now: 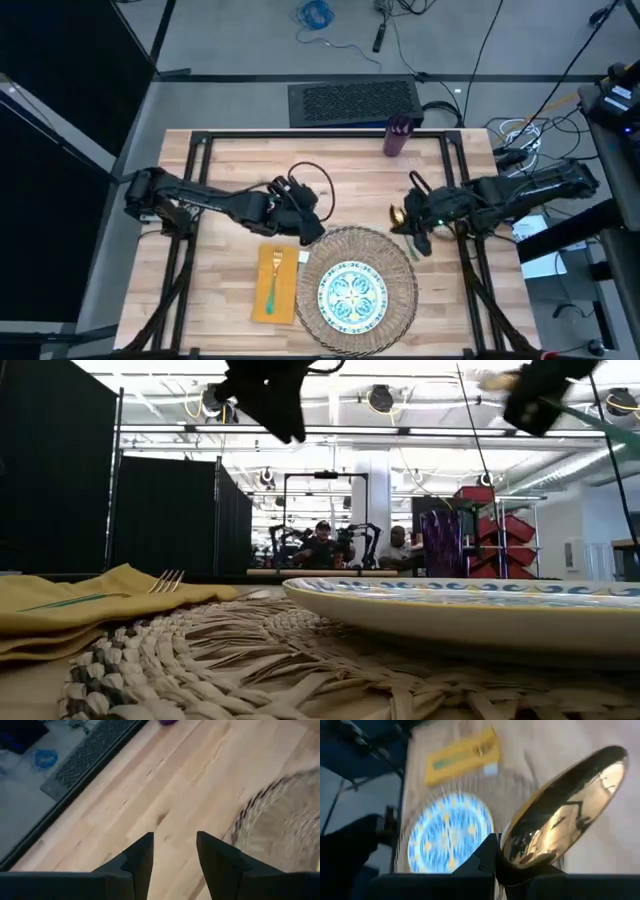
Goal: Set table place
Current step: Move the green spoon to the right of the brown placemat
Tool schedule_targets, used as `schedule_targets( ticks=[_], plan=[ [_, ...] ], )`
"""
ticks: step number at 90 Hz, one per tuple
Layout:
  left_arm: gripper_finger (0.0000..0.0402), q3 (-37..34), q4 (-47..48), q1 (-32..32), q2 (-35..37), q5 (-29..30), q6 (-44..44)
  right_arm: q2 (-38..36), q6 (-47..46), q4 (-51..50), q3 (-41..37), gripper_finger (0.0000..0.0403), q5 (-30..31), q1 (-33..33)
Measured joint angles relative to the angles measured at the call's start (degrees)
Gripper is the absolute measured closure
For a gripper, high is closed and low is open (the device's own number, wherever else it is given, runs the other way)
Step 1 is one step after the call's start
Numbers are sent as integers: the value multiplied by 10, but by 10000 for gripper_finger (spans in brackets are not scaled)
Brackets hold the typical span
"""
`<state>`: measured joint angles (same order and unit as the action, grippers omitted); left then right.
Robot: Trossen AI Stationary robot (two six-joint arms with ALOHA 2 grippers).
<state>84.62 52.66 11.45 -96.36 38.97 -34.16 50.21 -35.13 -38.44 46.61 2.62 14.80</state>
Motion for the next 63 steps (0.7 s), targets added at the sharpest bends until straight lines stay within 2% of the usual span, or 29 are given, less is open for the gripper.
schedule_targets(
  ticks=[15, 30, 63],
  plan=[
    [265, 0, 79, 25, 1, 87, -14, 7, -164, -91, 0, 403, 39, 55],
    [265, 0, 180, 54, 8, 177, -57, 39, -318, -107, 0, 403, 66, 109],
    [265, 0, 288, 100, 16, 186, -60, 206, -549, -113, 0, 403, 44, 222]
  ],
)
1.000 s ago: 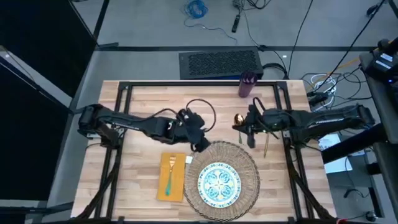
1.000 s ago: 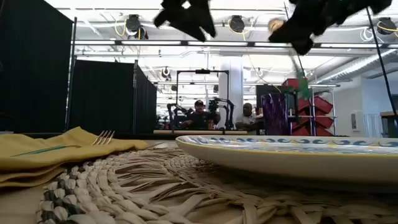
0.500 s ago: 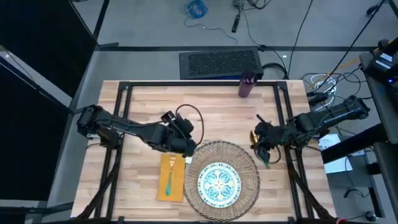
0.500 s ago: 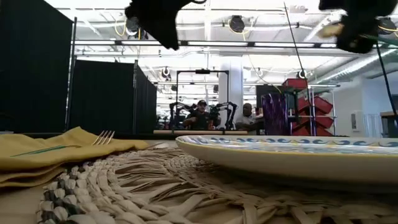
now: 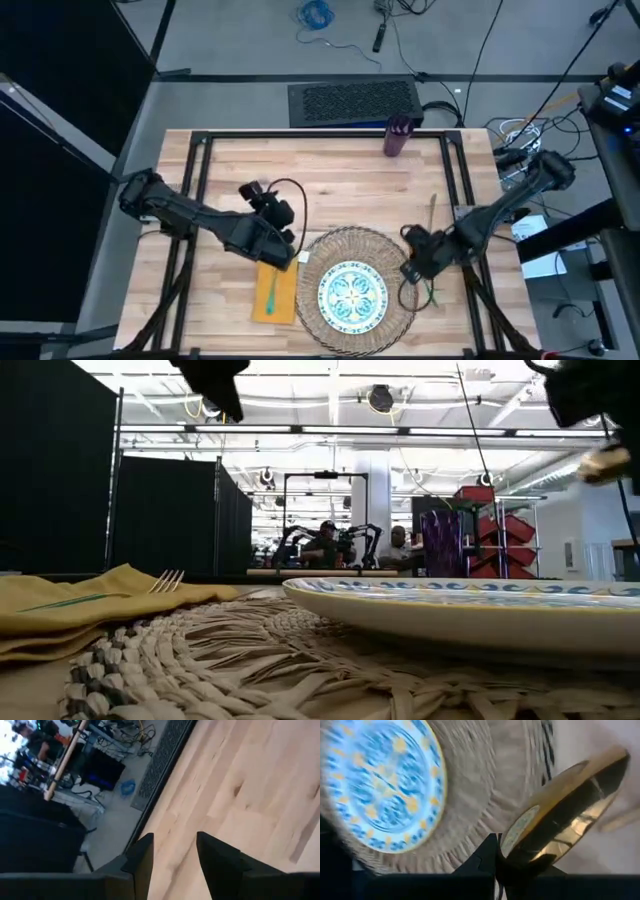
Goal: Set table place
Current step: Move the green spoon to the right of the brown placemat
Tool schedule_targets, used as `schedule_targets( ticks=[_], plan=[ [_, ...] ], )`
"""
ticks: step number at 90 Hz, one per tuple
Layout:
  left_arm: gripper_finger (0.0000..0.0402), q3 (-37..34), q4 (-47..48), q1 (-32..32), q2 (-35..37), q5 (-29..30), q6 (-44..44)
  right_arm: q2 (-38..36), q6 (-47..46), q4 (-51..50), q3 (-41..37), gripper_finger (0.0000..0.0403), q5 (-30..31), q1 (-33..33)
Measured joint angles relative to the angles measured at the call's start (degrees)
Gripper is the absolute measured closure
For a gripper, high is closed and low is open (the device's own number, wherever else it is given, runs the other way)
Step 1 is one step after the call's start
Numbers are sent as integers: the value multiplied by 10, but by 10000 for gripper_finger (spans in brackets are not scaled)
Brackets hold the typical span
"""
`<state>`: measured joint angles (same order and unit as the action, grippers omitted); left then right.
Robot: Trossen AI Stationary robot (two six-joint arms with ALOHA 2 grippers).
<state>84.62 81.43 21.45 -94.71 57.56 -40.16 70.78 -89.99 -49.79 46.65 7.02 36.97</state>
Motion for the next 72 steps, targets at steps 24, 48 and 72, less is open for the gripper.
schedule_targets(
  ticks=[24, 48, 72],
  plan=[
    [265, 0, 63, 27, 2, 8, 5, 65, -138, -10, 0, 403, -63, 47],
    [265, 0, 64, 27, 3, 30, 34, 91, -215, 9, 0, 403, -116, 59],
    [265, 0, 61, 27, 3, 34, 32, 134, -217, -7, 0, 403, -161, 53]
  ],
)
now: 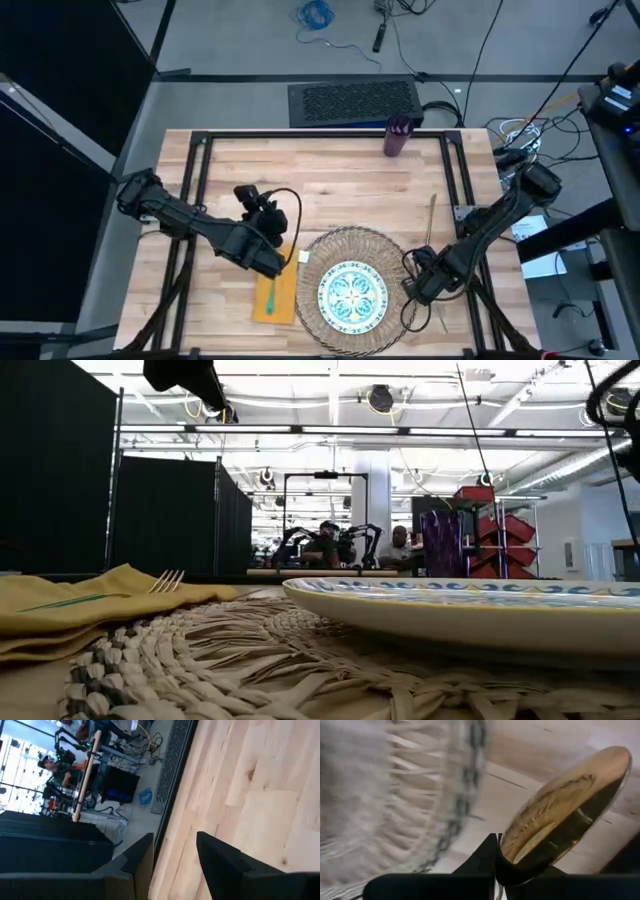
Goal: Set table place
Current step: Move the green spoon to the right of the brown placemat
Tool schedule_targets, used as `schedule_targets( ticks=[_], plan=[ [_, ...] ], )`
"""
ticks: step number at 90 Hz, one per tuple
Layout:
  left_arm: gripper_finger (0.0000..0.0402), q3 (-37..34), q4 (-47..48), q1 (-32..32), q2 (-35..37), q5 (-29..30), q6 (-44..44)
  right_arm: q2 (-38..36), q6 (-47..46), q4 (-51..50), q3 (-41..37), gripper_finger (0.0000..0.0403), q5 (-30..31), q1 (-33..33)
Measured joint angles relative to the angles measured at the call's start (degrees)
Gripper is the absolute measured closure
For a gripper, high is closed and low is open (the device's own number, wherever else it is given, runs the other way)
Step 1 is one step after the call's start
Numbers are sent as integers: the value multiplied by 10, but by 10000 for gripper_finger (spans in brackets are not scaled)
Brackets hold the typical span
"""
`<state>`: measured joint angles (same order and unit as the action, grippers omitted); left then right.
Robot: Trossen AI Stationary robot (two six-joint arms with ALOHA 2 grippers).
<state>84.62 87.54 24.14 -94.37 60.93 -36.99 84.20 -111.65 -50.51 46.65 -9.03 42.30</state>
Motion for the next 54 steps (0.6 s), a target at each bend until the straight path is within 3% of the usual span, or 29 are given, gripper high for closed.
schedule_targets(
  ticks=[13, 54],
  plan=[
    [265, 0, 0, 0, 0, 0, 3, 21, 20, -14, 0, 403, -31, -11],
    [265, 0, -3, 0, 0, -27, -1, 25, 69, -37, 0, 403, -31, -55]
  ],
)
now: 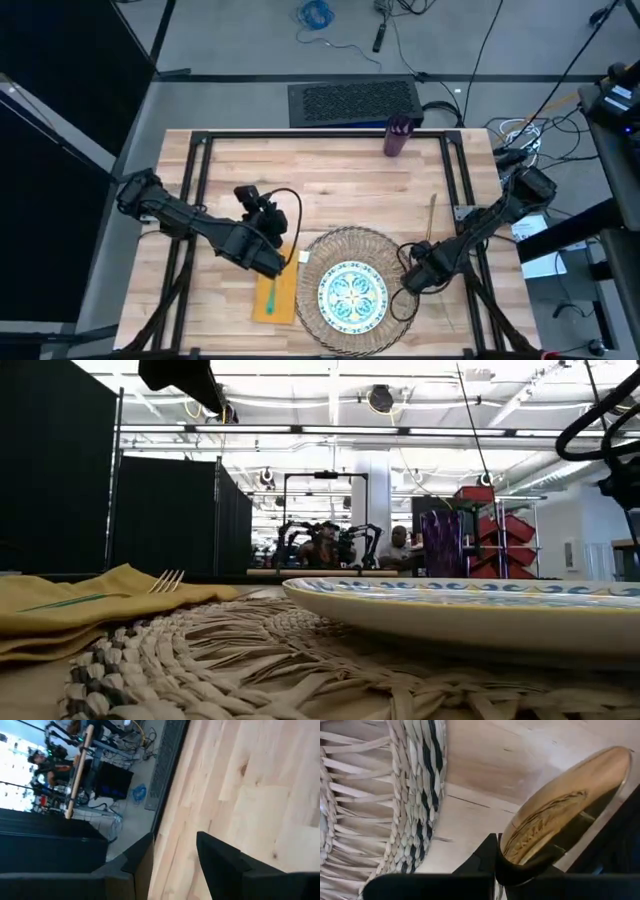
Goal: Set table place
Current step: Move the green spoon to the right of the brown placemat
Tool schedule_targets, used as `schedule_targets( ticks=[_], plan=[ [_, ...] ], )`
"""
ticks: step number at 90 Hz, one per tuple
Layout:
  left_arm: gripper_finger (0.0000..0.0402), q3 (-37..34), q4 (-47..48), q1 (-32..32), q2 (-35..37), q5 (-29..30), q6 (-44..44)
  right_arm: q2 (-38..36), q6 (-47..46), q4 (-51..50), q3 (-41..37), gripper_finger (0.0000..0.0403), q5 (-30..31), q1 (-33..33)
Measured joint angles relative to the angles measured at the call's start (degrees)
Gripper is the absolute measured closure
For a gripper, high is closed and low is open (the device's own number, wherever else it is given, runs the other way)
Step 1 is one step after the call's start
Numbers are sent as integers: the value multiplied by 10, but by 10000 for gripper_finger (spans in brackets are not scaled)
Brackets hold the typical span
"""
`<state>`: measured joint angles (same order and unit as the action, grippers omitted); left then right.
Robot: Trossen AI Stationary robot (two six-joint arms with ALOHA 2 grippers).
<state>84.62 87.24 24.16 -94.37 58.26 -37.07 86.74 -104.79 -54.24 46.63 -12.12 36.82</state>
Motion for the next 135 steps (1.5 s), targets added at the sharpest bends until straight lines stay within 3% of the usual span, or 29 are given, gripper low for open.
schedule_targets(
  ticks=[16, 69, 85, 135],
  plan=[
    [265, 0, -2, 5, 0, -4, 0, 0, 4, -5, 0, 394, 0, -1],
    [265, 0, -4, 17, 0, -6, 1, -3, 9, 18, 1, 302, 17, -1],
    [265, 0, -4, 17, 0, -6, 3, -16, 23, 12, 15, 298, 62, -1],
    [265, 0, -2, 19, 0, -12, 3, -10, -56, 84, -3, 304, 79, 103]
  ],
)
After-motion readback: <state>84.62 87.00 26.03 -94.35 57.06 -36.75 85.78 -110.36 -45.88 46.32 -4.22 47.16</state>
